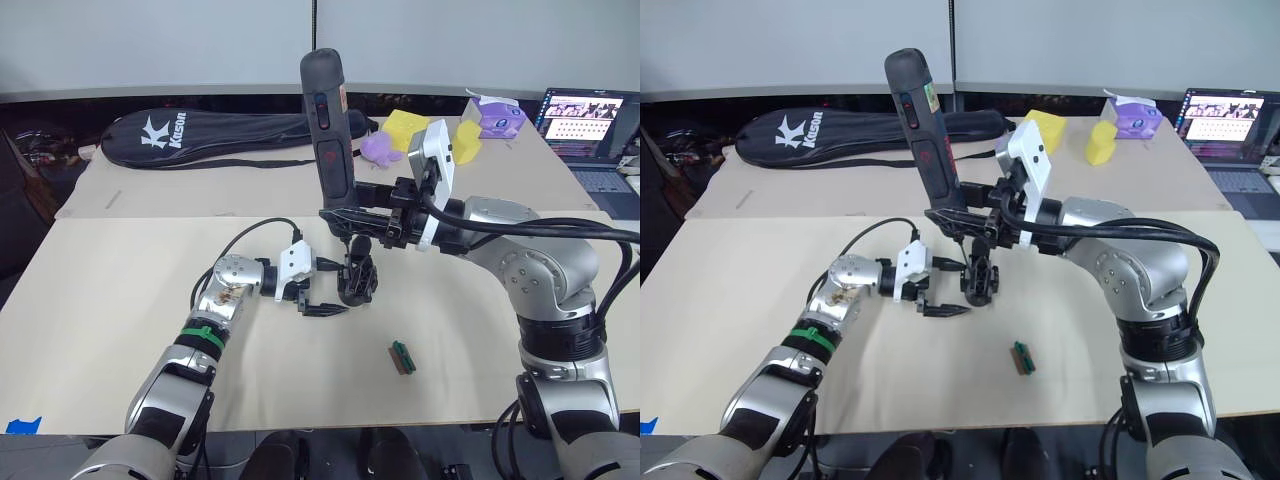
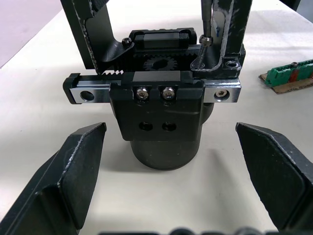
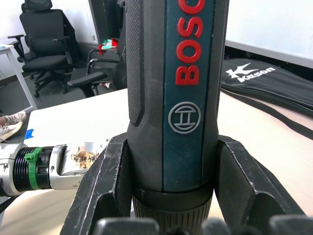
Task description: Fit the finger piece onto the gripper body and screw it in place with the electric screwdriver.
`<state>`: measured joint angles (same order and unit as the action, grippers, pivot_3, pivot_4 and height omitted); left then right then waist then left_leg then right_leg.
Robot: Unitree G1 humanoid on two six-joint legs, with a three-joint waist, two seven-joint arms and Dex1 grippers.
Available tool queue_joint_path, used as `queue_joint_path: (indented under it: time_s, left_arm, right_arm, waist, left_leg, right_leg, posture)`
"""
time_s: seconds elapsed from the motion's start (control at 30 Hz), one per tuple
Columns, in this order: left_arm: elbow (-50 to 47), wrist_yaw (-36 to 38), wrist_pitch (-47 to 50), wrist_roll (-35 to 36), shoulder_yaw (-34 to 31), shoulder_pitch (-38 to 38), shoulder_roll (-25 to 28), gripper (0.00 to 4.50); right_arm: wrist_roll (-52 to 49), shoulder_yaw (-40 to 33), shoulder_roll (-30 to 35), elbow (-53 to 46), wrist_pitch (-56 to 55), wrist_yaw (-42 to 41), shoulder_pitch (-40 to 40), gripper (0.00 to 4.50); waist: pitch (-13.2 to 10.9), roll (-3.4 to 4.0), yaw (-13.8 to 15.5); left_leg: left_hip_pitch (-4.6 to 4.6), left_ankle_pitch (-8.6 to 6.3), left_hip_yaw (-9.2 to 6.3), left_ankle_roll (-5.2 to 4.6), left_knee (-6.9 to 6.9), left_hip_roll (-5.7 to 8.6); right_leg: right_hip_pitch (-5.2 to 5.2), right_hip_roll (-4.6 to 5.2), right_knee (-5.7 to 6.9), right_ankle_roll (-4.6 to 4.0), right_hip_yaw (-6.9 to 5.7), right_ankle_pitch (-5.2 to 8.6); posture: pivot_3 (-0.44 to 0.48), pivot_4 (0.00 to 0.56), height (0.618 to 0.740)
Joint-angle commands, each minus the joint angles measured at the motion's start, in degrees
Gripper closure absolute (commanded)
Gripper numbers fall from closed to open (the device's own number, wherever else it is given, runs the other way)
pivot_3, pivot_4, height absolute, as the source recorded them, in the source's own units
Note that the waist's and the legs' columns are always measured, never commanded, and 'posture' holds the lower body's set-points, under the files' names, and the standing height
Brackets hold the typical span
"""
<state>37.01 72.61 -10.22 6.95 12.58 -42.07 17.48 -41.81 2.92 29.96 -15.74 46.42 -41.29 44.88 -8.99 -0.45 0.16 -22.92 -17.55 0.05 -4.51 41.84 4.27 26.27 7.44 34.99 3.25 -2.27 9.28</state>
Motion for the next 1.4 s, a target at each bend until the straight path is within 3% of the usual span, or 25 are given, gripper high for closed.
queue_joint_path:
  time_s: [0.03,1.4]
  left_arm:
    - [-0.6,0.1,-1.8,0.1,-0.5,-1.1,-0.2,0.00]
    - [-0.1,-0.4,-2.7,0.0,-0.7,-1.1,-0.1,0.00]
  right_arm:
    - [-1.1,-3.4,-0.1,-2.4,-1.5,-0.1,2.7,2.59]
    - [0.6,-2.9,-1.0,-1.7,-1.4,-1.0,2.4,2.59]
  waist:
    - [0.0,0.00,0.0]
    - [0.0,0.00,-0.2]
  left_leg:
    - [0.00,0.00,0.00,0.00,0.00,0.00]
    - [0.00,0.01,-0.01,0.01,0.00,0.00]
  right_leg:
    - [0.00,0.00,0.00,0.00,0.00,0.00]
    - [0.01,0.00,0.02,0.00,0.00,0.00]
  posture:
    - [0.000,0.150,0.723]
    - [0.000,0.150,0.723]
